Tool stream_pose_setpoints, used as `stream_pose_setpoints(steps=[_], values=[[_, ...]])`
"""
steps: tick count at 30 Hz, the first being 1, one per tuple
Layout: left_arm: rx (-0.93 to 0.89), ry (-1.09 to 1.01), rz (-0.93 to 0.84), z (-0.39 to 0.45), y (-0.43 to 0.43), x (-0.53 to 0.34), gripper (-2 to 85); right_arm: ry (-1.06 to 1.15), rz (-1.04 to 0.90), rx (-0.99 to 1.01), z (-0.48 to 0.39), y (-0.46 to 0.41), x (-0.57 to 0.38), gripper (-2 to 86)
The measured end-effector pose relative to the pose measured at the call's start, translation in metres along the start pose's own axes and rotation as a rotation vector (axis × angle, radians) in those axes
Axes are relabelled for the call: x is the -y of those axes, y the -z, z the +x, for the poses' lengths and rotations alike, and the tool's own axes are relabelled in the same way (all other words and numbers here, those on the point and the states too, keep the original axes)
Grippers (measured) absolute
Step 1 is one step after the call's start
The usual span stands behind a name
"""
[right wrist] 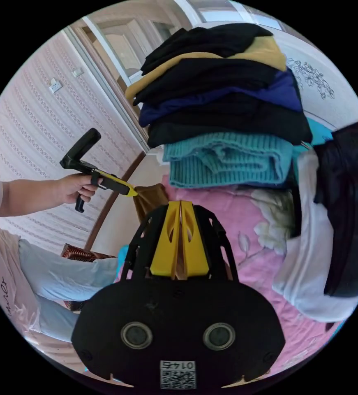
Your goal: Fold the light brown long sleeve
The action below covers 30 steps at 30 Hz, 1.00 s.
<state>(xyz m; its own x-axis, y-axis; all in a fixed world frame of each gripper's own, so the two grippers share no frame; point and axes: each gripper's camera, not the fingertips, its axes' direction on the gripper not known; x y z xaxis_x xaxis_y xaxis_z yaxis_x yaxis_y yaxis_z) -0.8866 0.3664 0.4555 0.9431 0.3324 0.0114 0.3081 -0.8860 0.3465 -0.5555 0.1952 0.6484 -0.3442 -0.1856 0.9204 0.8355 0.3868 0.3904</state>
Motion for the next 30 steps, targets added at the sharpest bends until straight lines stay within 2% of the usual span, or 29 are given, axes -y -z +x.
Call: stream_pose_setpoints(steps=[2, 6, 11, 14, 19, 20, 22, 30], values=[[0.02, 0.038, -0.08, -0.008, -0.02, 0.001, 3.8, -0.11, -0.002, -0.015, 0.015, 0.017, -0.023, 1.2], [0.054, 0.006, -0.059, 0.013, -0.002, -0.009, 4.4, -0.297, -0.027, -0.114, 0.04, 0.058, -0.086, 4.7], [0.172, -0.244, -0.034, 0.095, 0.026, -0.003, 4.4, -0.671, -0.081, -0.364, 0.087, 0.152, -0.198, 8.0], [0.149, -0.327, -0.025, 0.134, 0.017, 0.009, 5.1, -0.813, -0.076, -0.423, 0.108, 0.187, -0.234, 8.6], [0.262, -0.341, -0.109, 0.169, -0.021, 0.02, 5.2, -0.856, -0.077, -0.408, 0.132, 0.188, -0.232, 6.9], [0.253, -0.326, -0.101, 0.173, -0.022, 0.02, 3.8, -0.878, -0.118, -0.378, 0.138, 0.179, -0.234, 5.9], [0.226, -0.319, -0.119, 0.182, -0.015, 0.021, 0.8, -0.903, -0.081, -0.392, 0.136, 0.188, -0.234, 1.6], [0.267, -0.386, 0.028, 0.246, 0.031, 0.012, -0.9, -0.915, 0.048, -0.378, 0.119, 0.255, -0.223, -0.3]])
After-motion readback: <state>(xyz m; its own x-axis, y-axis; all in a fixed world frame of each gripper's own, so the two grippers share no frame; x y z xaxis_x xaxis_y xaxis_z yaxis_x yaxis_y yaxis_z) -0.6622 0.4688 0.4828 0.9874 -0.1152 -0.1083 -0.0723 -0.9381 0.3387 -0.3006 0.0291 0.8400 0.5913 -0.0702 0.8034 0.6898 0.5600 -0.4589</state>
